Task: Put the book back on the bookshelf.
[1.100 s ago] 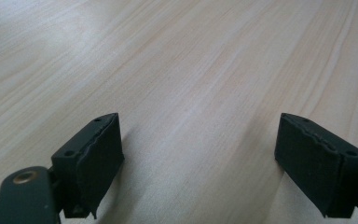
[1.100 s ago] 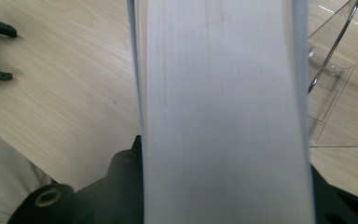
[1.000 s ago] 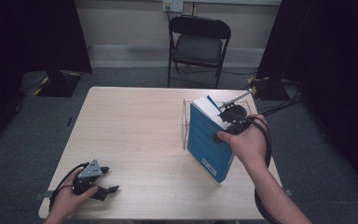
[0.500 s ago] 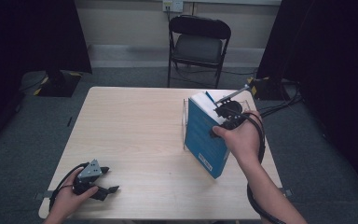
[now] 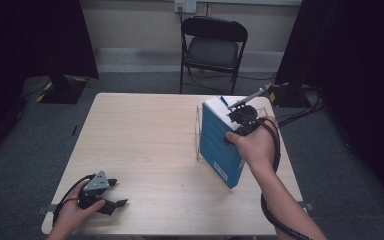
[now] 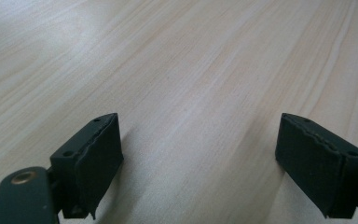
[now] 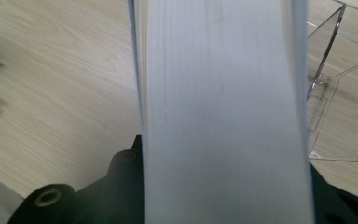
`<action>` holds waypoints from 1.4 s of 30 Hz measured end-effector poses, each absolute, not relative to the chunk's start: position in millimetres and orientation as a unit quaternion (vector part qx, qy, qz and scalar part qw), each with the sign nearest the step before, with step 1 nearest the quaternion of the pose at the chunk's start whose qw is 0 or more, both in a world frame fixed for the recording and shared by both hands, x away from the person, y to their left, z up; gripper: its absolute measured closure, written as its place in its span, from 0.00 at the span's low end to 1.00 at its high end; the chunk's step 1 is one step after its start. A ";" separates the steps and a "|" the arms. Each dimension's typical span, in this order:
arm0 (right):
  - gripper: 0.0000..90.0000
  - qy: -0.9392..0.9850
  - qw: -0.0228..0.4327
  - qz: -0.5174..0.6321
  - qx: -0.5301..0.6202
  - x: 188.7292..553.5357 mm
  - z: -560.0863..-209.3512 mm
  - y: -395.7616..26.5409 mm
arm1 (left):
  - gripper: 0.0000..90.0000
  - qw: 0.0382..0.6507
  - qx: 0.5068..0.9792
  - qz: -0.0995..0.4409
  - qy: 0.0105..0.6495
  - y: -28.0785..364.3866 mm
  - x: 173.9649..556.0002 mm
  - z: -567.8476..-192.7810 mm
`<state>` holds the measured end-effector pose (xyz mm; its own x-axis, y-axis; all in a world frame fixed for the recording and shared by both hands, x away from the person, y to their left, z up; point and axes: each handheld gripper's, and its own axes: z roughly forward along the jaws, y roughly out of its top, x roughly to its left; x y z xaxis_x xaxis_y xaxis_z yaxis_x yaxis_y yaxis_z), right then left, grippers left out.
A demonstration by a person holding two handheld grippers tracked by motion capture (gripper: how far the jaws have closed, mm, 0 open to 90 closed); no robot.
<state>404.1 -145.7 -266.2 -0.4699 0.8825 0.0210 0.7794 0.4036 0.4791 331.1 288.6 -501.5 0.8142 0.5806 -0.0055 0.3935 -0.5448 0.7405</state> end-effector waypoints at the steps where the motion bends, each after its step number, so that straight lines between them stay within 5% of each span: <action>1: 0.69 0.829 0.119 0.217 0.501 404.6 -266.1 -146.3 | 0.16 0.386 0.871 0.121 0.280 288.6 331.1 -501.5; 42: 0.69 0.805 0.130 0.219 0.536 424.4 -265.3 -130.2 | 0.16 0.386 0.872 0.119 0.275 289.3 331.6 -501.4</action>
